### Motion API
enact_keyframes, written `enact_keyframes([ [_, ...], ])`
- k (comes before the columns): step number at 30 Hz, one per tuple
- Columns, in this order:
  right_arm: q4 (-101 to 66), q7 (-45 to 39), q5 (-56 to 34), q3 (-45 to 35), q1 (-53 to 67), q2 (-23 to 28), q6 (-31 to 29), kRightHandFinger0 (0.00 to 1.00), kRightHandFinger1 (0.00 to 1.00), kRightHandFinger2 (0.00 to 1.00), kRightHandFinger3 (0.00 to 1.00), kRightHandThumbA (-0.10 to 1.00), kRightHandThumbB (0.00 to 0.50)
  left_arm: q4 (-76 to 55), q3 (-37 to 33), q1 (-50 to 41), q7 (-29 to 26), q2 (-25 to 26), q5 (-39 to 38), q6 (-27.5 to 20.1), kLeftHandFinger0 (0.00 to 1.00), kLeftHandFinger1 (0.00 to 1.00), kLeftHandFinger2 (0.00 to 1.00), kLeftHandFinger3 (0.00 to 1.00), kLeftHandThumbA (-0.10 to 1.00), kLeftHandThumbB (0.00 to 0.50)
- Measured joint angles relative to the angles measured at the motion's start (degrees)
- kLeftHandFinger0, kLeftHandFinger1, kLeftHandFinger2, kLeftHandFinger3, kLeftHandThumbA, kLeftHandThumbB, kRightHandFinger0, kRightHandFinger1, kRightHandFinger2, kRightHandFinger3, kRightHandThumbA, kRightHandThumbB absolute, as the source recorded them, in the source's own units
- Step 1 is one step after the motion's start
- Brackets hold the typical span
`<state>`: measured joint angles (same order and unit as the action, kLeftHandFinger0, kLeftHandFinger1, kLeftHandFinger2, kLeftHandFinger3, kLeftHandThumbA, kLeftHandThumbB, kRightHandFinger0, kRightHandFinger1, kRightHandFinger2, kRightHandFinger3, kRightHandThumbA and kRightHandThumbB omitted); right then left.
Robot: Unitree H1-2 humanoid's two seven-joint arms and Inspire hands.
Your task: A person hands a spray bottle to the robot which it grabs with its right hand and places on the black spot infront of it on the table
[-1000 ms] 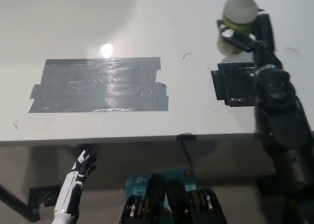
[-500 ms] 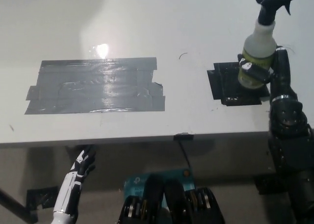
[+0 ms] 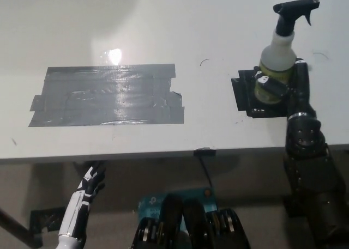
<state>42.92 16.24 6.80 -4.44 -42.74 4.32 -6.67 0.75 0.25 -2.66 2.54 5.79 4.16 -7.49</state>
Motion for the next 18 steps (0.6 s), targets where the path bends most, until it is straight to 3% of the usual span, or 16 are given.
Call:
enact_keyframes([
  [4,-0.01,0.04,-0.61,-0.47,-0.55,-1.13,-0.70,0.01,0.09,0.26,0.01,0.66,0.385,0.00,0.00,0.01,0.00,0.01,0.00,0.00,1.00,1.00,1.00,1.00,1.00,0.113],
  [10,-0.05,0.75,-1.02,-0.69,-1.29,-2.08,-0.80,0.00,0.09,0.27,0.00,0.67,0.380,-0.01,0.00,0.00,0.00,0.00,0.01,0.00,1.00,1.00,1.00,1.00,1.00,0.100],
  [12,-0.04,1.10,-1.03,-0.69,-1.31,-2.27,-0.92,0.00,0.07,0.24,0.00,0.71,0.426,-0.01,-0.01,0.01,0.00,-0.01,0.02,0.00,1.00,1.00,1.00,1.00,1.00,0.093],
  [14,0.06,1.45,-1.01,-0.68,-1.31,-2.33,-1.25,0.00,0.07,0.23,0.00,0.71,0.437,-0.01,-0.01,0.00,0.00,-0.02,0.02,0.00,1.00,1.00,1.00,1.00,1.00,0.097],
  [18,1.58,3.15,-0.32,-0.32,-1.36,-2.31,-1.69,0.00,0.05,0.20,0.00,0.64,0.381,0.00,0.00,0.01,0.00,-0.04,-0.02,0.00,1.00,1.00,1.00,1.00,1.00,0.093],
])
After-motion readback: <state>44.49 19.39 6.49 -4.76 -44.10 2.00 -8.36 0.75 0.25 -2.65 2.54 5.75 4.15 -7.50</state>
